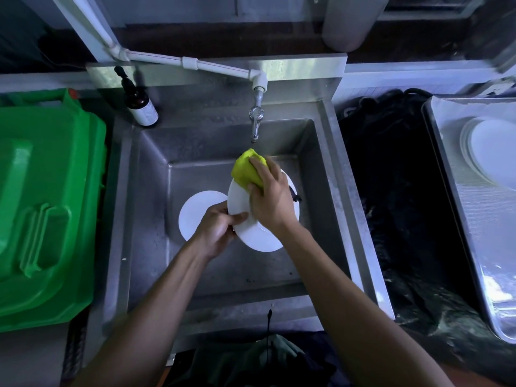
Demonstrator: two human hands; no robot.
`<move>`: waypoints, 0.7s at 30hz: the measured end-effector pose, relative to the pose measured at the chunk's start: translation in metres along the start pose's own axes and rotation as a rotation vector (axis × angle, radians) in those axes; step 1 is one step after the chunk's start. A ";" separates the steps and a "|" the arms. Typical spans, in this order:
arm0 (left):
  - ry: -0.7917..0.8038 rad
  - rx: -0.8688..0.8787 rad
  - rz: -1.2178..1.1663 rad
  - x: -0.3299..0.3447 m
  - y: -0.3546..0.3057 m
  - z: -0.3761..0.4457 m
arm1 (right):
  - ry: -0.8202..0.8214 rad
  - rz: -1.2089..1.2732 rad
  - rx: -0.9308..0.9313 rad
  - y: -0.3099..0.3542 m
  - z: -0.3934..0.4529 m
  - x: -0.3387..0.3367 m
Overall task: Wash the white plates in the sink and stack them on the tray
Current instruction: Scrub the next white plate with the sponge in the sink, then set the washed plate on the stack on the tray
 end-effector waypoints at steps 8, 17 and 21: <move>-0.013 0.025 0.069 -0.002 -0.008 0.001 | -0.028 0.150 -0.001 -0.006 -0.019 -0.009; -0.048 0.101 0.322 0.018 -0.032 0.005 | -0.059 0.119 0.114 -0.034 -0.035 -0.051; -0.028 0.209 0.587 0.040 -0.052 0.012 | -0.070 0.026 0.166 -0.050 -0.036 -0.083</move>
Point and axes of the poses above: each hand's wrist, its own z-axis towards the middle knuckle, its own x-axis out of the palm, y = z × x, the point moved 4 cm from there along z, towards the middle knuckle, and after that the axes turned 8 degrees about z, right-handed, at the moved point
